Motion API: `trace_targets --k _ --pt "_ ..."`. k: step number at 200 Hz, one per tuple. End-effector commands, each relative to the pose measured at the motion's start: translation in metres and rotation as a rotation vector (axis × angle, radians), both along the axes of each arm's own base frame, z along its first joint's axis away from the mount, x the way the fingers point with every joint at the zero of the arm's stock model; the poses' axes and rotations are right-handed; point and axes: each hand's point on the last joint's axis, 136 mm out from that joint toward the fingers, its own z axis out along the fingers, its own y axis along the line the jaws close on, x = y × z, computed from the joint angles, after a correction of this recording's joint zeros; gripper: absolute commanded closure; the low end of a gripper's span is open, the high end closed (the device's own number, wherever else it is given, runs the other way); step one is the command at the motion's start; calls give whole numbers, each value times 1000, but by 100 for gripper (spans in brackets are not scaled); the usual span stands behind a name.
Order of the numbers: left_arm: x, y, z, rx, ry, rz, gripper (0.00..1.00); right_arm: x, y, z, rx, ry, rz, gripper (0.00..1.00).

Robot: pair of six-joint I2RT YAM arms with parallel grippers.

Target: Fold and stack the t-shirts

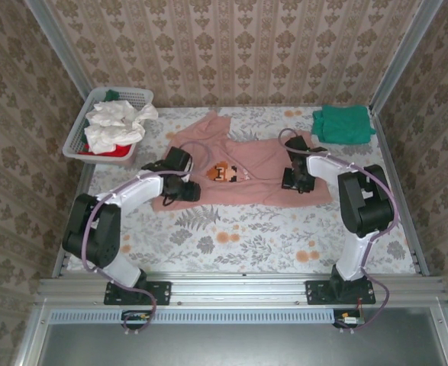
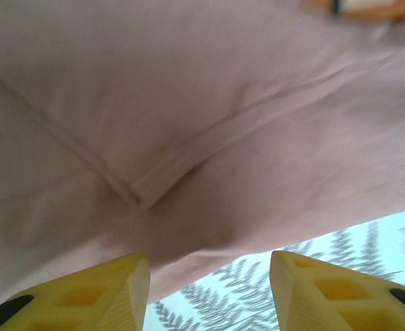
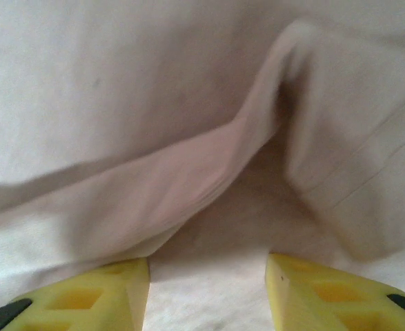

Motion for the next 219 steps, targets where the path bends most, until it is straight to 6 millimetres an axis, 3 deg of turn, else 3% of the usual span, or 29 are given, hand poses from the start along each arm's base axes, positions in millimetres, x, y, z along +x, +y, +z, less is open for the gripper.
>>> trace_targets --k 1,18,39,88,105,125,144,157,173,185,198,219 --pt "13 17 -3 -31 -14 100 50 15 -12 10 -25 -20 -8 36" --pt "14 40 -12 -21 15 177 52 20 -27 6 -44 -12 -35 29" --pt "13 55 -15 -11 12 203 53 31 -35 6 -4 -24 -54 28" --pt "7 65 -30 24 62 212 52 75 -54 18 18 -80 -91 25" --pt "5 72 -33 40 79 226 52 84 -68 31 -42 -94 -107 20" --pt "1 78 -34 36 91 241 53 81 -82 60 -145 -139 -101 15" --pt "-1 84 -29 -7 82 272 53 55 -90 82 -269 -141 -118 13" --pt "-1 88 -23 -20 60 286 53 33 -75 90 -269 -169 -119 13" --pt "1 83 -16 -48 42 281 53 16 -17 75 -83 -240 -32 13" --pt "3 77 -15 -65 36 267 53 2 14 55 6 -232 -8 15" --pt "0 76 -18 -59 55 259 53 -9 26 38 27 -188 -6 20" --pt "-9 81 -23 -50 74 268 53 -24 29 14 43 -119 -23 22"
